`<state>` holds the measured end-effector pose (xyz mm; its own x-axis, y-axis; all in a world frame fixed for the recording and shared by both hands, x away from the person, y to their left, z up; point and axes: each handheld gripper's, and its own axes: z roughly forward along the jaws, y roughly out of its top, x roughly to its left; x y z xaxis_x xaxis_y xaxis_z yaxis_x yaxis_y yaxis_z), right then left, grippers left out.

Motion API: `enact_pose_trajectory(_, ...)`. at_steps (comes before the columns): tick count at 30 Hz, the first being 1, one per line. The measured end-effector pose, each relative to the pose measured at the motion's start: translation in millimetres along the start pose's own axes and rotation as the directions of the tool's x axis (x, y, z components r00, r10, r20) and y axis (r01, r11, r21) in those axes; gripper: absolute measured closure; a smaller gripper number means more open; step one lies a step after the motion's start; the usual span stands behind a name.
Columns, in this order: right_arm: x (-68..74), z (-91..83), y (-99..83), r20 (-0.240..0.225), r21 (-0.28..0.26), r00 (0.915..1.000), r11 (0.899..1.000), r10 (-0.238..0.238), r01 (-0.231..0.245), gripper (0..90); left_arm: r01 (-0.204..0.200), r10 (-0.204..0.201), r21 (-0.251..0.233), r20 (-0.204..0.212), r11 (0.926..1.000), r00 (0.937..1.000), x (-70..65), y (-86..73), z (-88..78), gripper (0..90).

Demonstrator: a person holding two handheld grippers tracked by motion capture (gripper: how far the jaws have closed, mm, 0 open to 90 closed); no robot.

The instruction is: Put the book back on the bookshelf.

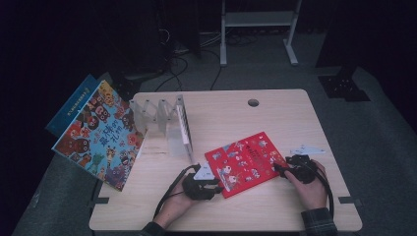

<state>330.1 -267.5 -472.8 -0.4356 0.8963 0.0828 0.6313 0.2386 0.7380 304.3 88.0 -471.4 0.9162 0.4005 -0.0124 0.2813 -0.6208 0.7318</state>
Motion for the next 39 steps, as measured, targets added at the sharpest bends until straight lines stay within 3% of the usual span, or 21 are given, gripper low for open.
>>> enact_pose_trajectory(6, -6.4, 3.9, 10.6, 0.007, -0.017, 1.0, 1.0, -0.004, 0.004, 39.4, 0.019, -0.019, -0.008, -0.043, 0.9998, 0.9989, 8.1, -1.2, -2.2, 37.1)
enact_pose_trajectory(11, -9.6, 14.4, 27.1, -0.007, -0.017, 0.9998, 1.0, 0.017, -0.017, 38.7, 0.036, -0.037, -0.021, -0.051, 0.9991, 0.998, 12.0, -2.8, -5.1, 26.8)
enact_pose_trajectory(14, -8.6, 20.6, 36.3, -0.003, -0.025, 1.0, 1.0, 0.006, -0.006, 39.7, 0.042, -0.044, -0.024, -0.048, 0.9988, 0.9979, 13.4, -3.8, -6.8, 22.3)
enact_pose_trajectory(16, -7.4, 25.5, 44.1, -0.008, -0.003, 1.0, 1.0, -0.001, 0.001, 38.6, 0.053, -0.054, -0.032, -0.05, 0.9981, 0.9973, 14.4, -4.9, -7.1, 20.0)
enact_pose_trajectory(22, -2.3, 39.1, 60.2, 0.006, -0.003, 0.9996, 1.0, -0.026, 0.026, 37.1, 0.058, -0.059, -0.038, -0.048, 0.9976, 0.9971, 16.3, -6.7, -11.1, 19.1)
enact_pose_trajectory(27, 0.6, 58.2, 78.2, -0.002, 0.038, 0.9991, 0.998, -0.043, 0.043, 34.8, 0.066, -0.068, -0.04, -0.047, 0.997, 0.9966, 17.2, -9.4, -13.1, 18.9)
enact_pose_trajectory(34, 1.3, 76.8, 84.6, 0.008, 0.081, 0.9979, 0.995, -0.064, 0.063, 32.3, 0.075, -0.077, -0.041, -0.048, 0.9963, 0.9959, 20.3, -11.9, -16.4, 18.9)
enact_pose_trajectory(39, 1.2, 79.6, 84.5, -0.005, 0.087, 0.9978, 0.994, -0.067, 0.067, 29.5, 0.076, -0.079, -0.039, -0.054, 0.9963, 0.9955, 22.5, -12.9, -18.6, 19.0)
